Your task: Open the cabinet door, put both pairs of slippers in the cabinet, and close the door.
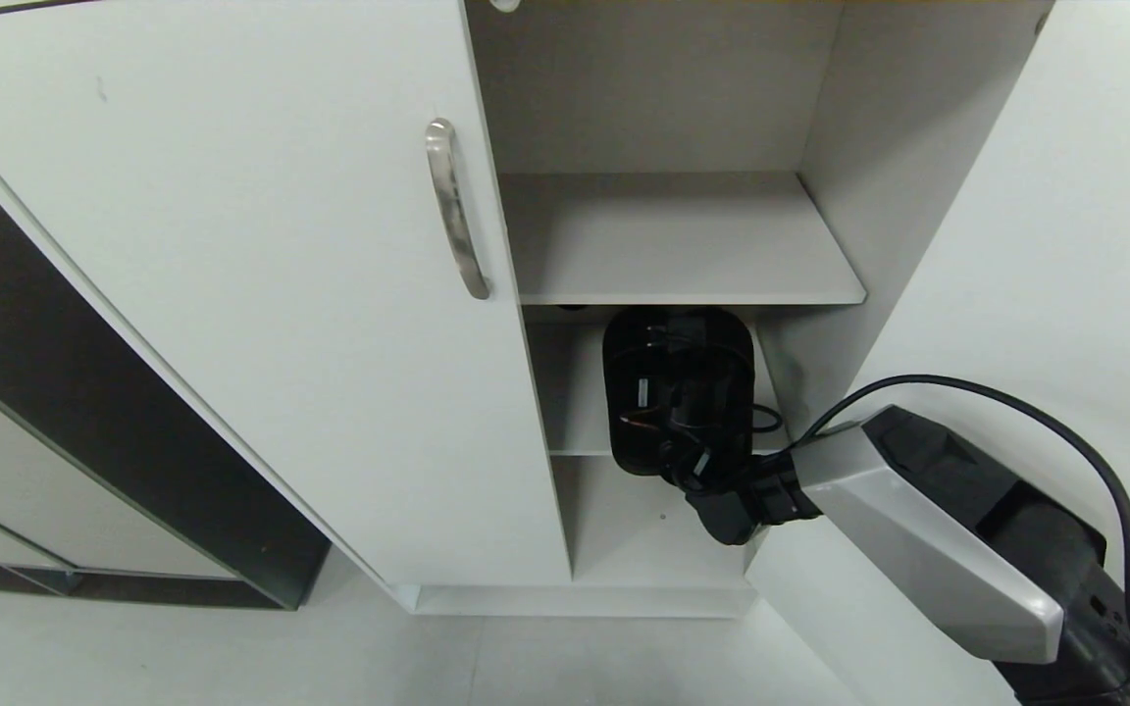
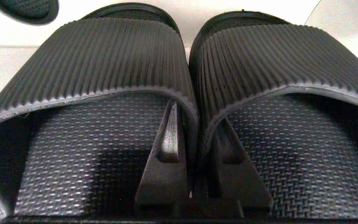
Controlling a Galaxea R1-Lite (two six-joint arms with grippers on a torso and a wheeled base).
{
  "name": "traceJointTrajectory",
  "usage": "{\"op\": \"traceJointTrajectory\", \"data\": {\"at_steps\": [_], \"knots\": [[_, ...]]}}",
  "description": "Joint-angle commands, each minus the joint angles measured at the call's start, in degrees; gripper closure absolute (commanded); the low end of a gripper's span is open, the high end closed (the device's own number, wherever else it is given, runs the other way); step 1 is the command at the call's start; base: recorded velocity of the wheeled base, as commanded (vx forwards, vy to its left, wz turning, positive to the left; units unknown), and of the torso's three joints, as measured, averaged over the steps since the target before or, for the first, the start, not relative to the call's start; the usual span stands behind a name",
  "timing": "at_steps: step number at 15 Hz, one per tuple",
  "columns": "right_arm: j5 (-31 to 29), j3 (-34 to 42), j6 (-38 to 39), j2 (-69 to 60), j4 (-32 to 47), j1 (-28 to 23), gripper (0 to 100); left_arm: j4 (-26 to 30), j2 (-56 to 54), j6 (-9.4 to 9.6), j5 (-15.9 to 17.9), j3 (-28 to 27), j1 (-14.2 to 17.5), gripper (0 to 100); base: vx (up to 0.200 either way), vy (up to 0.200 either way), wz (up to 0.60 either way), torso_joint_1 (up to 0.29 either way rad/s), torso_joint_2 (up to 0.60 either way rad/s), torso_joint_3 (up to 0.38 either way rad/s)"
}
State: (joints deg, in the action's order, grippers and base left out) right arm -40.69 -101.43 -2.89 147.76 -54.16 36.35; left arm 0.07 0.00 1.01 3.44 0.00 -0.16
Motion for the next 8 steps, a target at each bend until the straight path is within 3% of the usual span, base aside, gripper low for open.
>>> {"op": "traceJointTrajectory", "data": {"at_steps": [1,8], "knots": [[0.0,-0.97,-0.01,1.12,0.02,-0.14,100,0.01,0.09,0.04,-0.01,0.0,-0.02,100,0.0,0.0,0.0,0.0,0.0,0.0],[0.0,-0.88,-0.01,1.48,0.02,-0.58,100,0.01,0.09,0.04,-0.1,0.0,-0.02,100,0.0,0.0,0.0,0.0,0.0,0.0]]}}
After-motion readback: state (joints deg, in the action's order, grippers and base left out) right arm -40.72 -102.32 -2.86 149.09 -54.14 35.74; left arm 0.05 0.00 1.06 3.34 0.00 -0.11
